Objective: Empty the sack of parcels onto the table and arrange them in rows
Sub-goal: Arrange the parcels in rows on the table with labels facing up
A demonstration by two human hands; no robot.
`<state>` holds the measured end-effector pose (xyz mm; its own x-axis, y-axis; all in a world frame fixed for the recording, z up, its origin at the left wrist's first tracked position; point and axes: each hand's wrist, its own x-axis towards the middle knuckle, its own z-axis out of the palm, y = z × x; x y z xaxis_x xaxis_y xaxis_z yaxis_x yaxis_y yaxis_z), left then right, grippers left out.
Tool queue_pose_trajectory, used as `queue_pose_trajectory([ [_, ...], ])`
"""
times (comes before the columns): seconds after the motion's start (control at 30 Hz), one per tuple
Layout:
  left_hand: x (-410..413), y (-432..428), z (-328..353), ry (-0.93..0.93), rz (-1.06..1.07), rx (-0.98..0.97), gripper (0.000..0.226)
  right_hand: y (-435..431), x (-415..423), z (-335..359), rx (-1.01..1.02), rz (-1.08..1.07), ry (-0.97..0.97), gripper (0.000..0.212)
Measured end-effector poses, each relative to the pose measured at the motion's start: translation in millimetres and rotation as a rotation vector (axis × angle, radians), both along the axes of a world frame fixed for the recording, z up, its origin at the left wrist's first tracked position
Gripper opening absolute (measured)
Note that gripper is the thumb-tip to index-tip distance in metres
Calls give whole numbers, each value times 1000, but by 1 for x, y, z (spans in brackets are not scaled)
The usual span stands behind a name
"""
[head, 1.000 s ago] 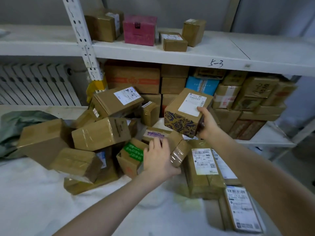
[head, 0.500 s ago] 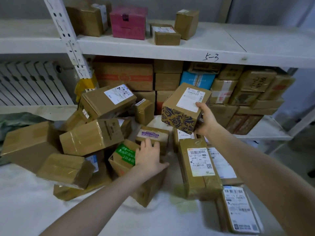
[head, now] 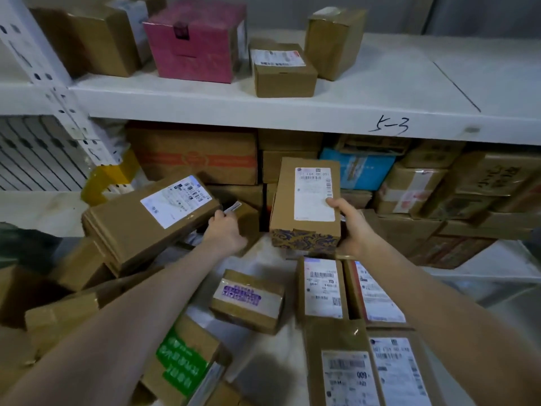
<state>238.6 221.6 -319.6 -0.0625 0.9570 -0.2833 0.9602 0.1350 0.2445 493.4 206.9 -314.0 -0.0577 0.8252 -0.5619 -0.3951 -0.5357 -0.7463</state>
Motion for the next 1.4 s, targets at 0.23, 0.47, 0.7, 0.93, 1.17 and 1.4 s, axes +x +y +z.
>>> queue_pose_trajectory([
  [0.23,18,53,-37,-80,134,-25,88,9,32,-23,-3,47,60,60],
  [0.47,25,46,-52,146,-51,30,77,14,26,-46,-3,-23,144,48],
  [0.7,-12,44,36,34,193,-113,67,26,-13,-47,49,-67,135,37],
  [0.93,-30,45,97,-253,375,185,85,20,-35,-54,44,-27,-254,63],
  [1.17,-29,28,87,-321,325,478,82,19,-94,-56,82,92,-460,72],
  [1.4,-21,20,72,-322,248,516,77,29,-132,-83,62,147,-861,76],
])
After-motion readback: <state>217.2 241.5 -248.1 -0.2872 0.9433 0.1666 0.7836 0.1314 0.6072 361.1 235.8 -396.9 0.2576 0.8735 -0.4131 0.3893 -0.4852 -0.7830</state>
